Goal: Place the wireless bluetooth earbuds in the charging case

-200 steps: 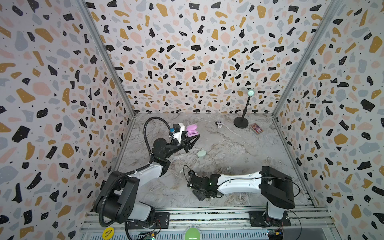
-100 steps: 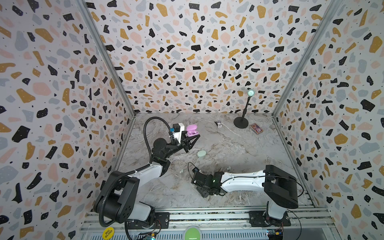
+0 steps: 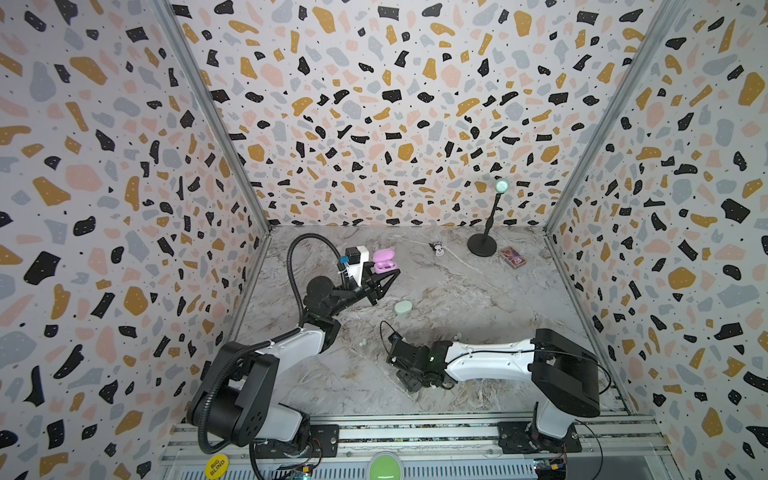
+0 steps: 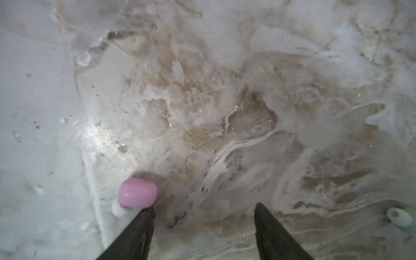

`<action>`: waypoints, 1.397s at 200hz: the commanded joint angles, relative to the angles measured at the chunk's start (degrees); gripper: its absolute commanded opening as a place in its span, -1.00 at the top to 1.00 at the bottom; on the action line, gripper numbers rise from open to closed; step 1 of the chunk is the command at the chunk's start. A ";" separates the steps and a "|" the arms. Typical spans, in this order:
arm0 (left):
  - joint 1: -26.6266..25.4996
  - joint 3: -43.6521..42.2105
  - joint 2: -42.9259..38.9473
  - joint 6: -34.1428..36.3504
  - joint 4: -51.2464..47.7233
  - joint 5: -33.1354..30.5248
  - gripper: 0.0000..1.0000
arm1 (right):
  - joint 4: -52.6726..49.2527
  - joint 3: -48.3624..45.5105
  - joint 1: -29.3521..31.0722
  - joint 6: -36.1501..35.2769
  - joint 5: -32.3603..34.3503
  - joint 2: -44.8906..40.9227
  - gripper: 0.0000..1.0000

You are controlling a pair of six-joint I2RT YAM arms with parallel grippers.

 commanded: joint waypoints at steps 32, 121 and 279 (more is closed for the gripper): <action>0.37 1.53 -0.46 -0.54 4.82 0.97 1.00 | -1.86 2.12 -1.32 -2.42 1.01 1.44 -0.42; 0.31 1.42 -0.10 -0.21 4.08 0.62 1.00 | -11.18 10.10 -5.74 8.22 -10.28 -2.10 -0.42; -1.17 0.57 -1.08 1.47 1.29 -0.53 1.00 | -16.92 17.95 -4.85 38.83 -18.82 5.33 0.32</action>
